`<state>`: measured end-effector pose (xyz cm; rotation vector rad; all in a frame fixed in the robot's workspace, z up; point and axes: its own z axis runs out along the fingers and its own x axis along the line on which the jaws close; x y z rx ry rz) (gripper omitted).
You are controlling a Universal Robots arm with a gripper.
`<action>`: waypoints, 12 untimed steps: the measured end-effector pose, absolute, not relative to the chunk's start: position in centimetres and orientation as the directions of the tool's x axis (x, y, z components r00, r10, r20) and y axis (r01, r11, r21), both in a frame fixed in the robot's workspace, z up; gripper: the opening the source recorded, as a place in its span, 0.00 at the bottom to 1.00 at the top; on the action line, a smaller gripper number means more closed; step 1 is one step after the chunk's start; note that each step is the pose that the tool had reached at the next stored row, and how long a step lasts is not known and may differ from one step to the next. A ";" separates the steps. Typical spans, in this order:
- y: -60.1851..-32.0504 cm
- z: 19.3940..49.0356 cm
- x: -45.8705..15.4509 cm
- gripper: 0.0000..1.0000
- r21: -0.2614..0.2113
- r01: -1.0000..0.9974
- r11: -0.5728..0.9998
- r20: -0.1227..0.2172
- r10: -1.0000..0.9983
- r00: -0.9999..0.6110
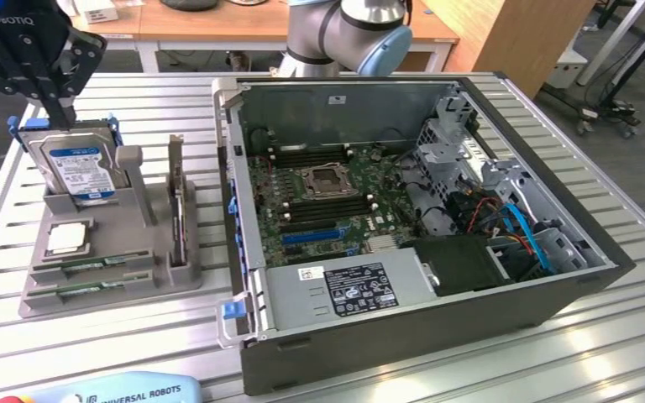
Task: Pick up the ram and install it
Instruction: 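Reach for the ram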
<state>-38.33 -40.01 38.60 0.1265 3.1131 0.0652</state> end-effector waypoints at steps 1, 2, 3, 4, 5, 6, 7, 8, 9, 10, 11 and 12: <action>-40.1 38.6 -38.4 0.10 0.043 0.081 0.996 -0.023 0.082 -0.996; -40.2 38.6 -38.4 0.10 0.043 0.081 0.996 -0.023 0.082 -0.996; -40.3 38.6 -38.4 0.10 0.043 0.081 0.996 -0.023 0.082 -0.996; -40.3 38.6 -38.4 0.10 0.043 0.080 0.996 -0.023 0.081 -0.996; -40.4 38.6 -38.4 0.10 0.043 0.080 0.996 -0.023 0.081 -0.996; -40.5 38.6 -38.4 0.10 0.043 0.080 0.996 -0.023 0.081 -0.996; -40.6 38.6 -38.4 0.10 0.043 0.080 0.996 -0.023 0.081 -0.996; -40.7 38.6 -38.4 0.10 0.043 0.080 0.996 -0.023 0.081 -0.996; -40.8 38.6 -38.4 0.10 0.043 0.079 0.996 -0.023 0.080 -0.996; -40.9 38.6 -38.4 0.10 0.043 0.078 0.996 -0.024 0.079 -0.997; -41.0 38.6 -38.4 0.10 0.043 0.077 0.996 -0.023 0.078 -0.997; -41.1 38.6 -38.4 0.10 0.043 0.076 0.996 -0.023 0.077 -0.997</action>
